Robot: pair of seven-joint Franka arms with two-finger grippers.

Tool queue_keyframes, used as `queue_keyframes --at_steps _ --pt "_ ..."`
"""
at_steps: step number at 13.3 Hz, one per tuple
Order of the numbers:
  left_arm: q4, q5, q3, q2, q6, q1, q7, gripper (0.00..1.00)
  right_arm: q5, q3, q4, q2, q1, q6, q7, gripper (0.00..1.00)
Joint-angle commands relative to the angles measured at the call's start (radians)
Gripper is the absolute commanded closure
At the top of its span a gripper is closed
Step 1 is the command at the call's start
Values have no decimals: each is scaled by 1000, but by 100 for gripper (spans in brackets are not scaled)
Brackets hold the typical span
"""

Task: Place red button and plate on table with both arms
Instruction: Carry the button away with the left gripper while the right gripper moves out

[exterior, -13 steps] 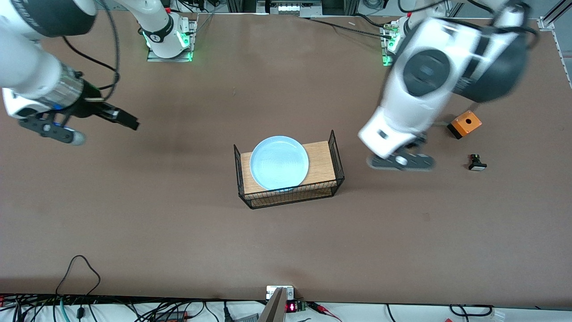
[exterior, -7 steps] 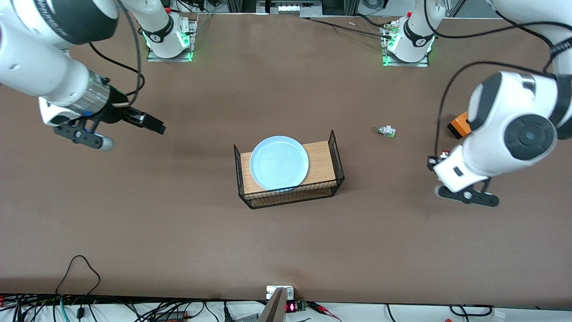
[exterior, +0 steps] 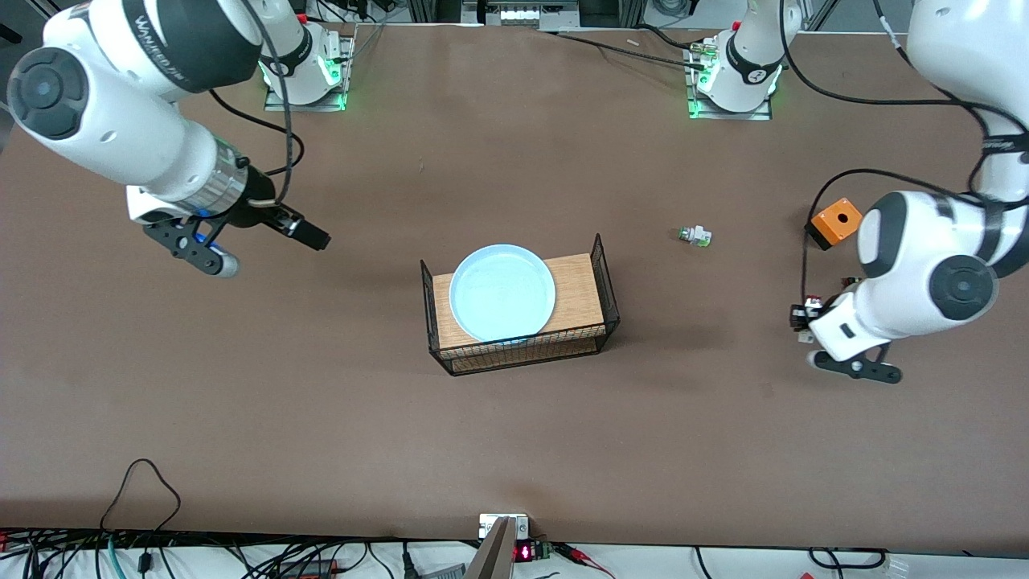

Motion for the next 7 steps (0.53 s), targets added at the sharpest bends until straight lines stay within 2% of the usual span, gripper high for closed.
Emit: queue_keyframes --at_steps 1,3,5,6,7 --pt "-176 -13 -5 -10 205 15 20 87 -43 -7 80 43 81 -14 157 0" --pt "-215 -13 -3 34 287 24 17 87 -141 -3 117 81 157 -18 344 0" --pt "-222 -12 -5 60 325 55 24 84 -181 -9 185 142 226 -24 538 0" --pt "-225 -12 -6 51 310 55 24 63 -208 -13 200 173 256 -21 633 0" --pt "-222 -12 -8 39 290 55 15 25 -250 -15 208 188 274 -12 641 0"
